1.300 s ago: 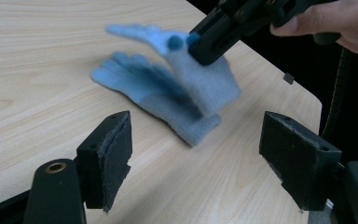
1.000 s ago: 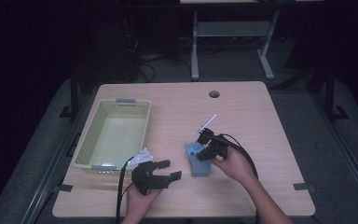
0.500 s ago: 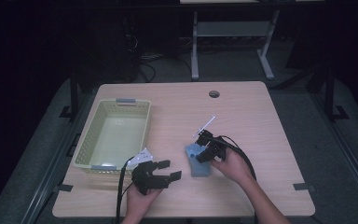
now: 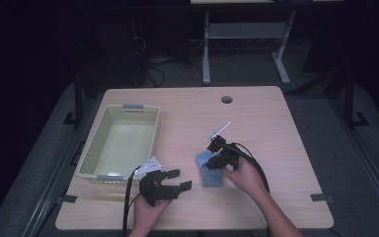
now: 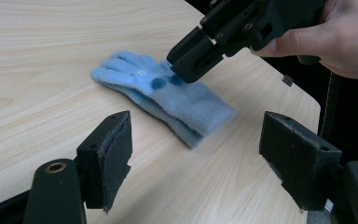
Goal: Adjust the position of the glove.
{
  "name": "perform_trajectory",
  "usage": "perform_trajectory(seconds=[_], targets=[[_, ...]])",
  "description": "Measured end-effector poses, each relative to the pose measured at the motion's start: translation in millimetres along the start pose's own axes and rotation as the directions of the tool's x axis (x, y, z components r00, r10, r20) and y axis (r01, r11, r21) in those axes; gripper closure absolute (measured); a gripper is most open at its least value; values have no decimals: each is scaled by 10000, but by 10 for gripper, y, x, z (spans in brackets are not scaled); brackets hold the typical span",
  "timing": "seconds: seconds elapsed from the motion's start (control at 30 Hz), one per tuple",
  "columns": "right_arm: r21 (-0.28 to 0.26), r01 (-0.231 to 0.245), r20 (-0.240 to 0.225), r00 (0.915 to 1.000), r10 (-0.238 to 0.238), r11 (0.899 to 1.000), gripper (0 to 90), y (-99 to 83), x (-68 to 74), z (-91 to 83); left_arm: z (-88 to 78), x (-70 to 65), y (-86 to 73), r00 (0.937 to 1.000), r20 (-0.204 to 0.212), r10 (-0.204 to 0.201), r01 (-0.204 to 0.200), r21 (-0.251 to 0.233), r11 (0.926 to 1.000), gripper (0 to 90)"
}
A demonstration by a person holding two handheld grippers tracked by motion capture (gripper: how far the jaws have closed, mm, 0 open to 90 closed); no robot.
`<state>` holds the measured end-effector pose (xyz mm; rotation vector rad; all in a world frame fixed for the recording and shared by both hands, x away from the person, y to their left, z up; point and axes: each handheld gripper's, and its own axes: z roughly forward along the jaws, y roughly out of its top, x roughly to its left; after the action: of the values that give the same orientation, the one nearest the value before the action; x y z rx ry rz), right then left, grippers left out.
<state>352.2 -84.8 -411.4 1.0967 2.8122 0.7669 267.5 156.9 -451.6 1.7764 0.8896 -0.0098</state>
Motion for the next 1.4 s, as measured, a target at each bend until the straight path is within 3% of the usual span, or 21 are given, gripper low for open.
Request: perform_trajectory(seconds=[0.17, 0.27, 0.37, 0.63, 0.87, 1.0, 1.1, 1.23, 1.37, 1.4], targets=[[105, 56, -60, 10000, -55, 9999, 793, -4, 22, 100, 2, -5, -5, 10000, 13, -21, 21, -8, 10000, 252], [451, -71, -84, 9999, 75, 9990, 804, -32, -9, 230, -2, 2, -4, 10000, 21, 33, -33, 22, 10000, 252], [335, -183, -206, 9996, 190, 9993, 805, -54, -34, 248, 1, 8, -4, 10000, 18, 4, -4, 62, 10000, 252], [-291, -434, -435, 9982, 421, 9986, 738, -124, -52, 125, 27, 5, -20, 10000, 38, -49, 49, 131, 9999, 253], [-917, -1207, -782, 9904, 1137, 9884, 584, -264, -123, -13, 67, -11, -36, 9999, 63, -106, 104, 303, 9995, 256], [-1136, -1666, -815, 9841, 1579, 9795, 505, -335, -176, -70, 90, -12, -12, 9951, 541, -824, 808, 303, 9963, 258], [-1180, -1778, -806, 9823, 1690, 9770, 482, -373, -189, -81, 110, -27, 18, 9945, 533, -906, 889, 334, 9955, 258], [-1331, -2381, -1043, 9687, 2253, 9621, 440, -440, -225, -90, 173, -16, 53, 9876, 644, -1435, 1403, 517, 9888, 276], [-1525, -2543, -1045, 9651, 2403, 9550, 421, -475, -229, -92, 254, 8, 78, 9820, 448, -1834, 1797, 767, 9807, 271], [-1598, -2681, -1063, 9615, 2534, 9501, 409, -502, -233, -83, 290, 34, 86, 9789, 113, -2039, 2019, 944, 9748, 264]])
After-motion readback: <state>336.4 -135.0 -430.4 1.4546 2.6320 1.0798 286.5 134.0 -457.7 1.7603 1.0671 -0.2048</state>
